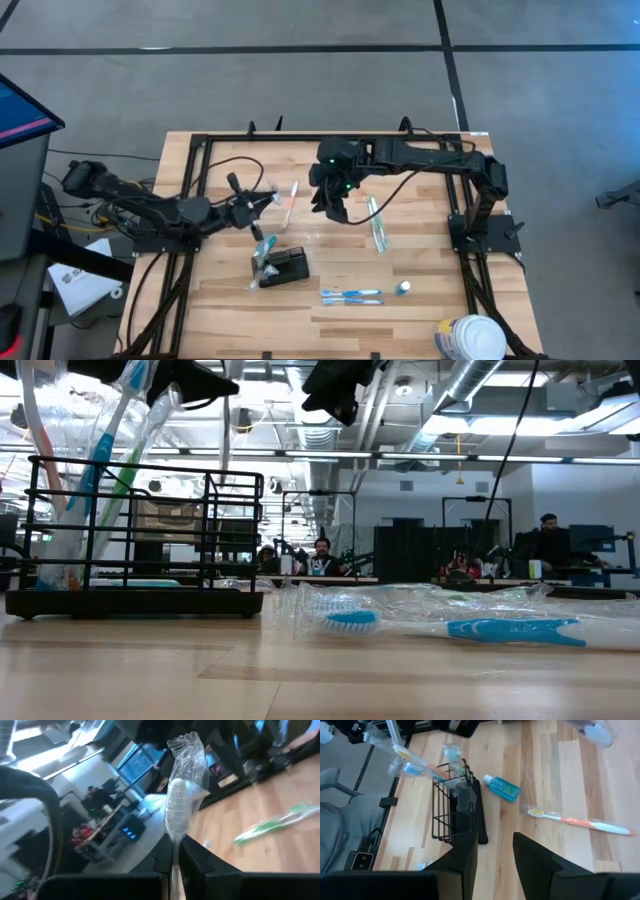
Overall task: Pick & Place toothbrushing station
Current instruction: Put the white violet toothbrush into the black toothbrush rack
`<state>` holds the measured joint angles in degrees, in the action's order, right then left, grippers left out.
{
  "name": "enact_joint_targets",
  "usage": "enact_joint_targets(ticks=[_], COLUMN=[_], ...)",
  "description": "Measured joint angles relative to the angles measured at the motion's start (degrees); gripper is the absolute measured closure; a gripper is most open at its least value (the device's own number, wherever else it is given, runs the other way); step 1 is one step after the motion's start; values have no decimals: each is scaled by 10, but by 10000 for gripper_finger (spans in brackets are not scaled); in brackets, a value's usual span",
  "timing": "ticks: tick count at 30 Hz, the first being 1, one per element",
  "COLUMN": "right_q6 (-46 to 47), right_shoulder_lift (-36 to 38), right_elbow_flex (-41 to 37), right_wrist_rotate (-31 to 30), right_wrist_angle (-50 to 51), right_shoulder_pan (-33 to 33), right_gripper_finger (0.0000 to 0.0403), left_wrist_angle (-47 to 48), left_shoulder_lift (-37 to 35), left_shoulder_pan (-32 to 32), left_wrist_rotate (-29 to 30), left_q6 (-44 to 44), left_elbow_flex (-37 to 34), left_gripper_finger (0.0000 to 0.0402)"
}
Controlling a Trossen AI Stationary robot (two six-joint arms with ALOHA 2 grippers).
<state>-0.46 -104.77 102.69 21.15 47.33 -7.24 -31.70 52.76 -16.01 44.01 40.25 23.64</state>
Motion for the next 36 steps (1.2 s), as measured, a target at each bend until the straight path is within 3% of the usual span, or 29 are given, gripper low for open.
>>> enact_joint_targets(ticks=[5,11,16,23,31,36], right_q6=[0,-2,-2,-2,-1,-1], right_shoulder_lift=[0,0,0,0,0,0], right_elbow_flex=[0,0,0,0,0,0], right_wrist_rotate=[0,0,-2,-2,-2,-2], right_wrist_angle=[6,25,38,51,56,57], right_shoulder_pan=[2,1,1,1,1,1], right_gripper_finger=[287,287,287,287,287,287], left_wrist_angle=[39,99,153,202,257,273], left_shoulder_lift=[-40,-79,-108,-145,-183,-204], left_shoulder_pan=[-2,-2,-2,-2,-2,-2], left_wrist_rotate=[-11,-70,-72,-163,-177,-225], left_q6=[-31,-83,-129,-175,-231,-272], left_elbow_flex=[-3,-2,-2,-2,-2,-2], left_gripper_finger=[394,394,394,394,394,394])
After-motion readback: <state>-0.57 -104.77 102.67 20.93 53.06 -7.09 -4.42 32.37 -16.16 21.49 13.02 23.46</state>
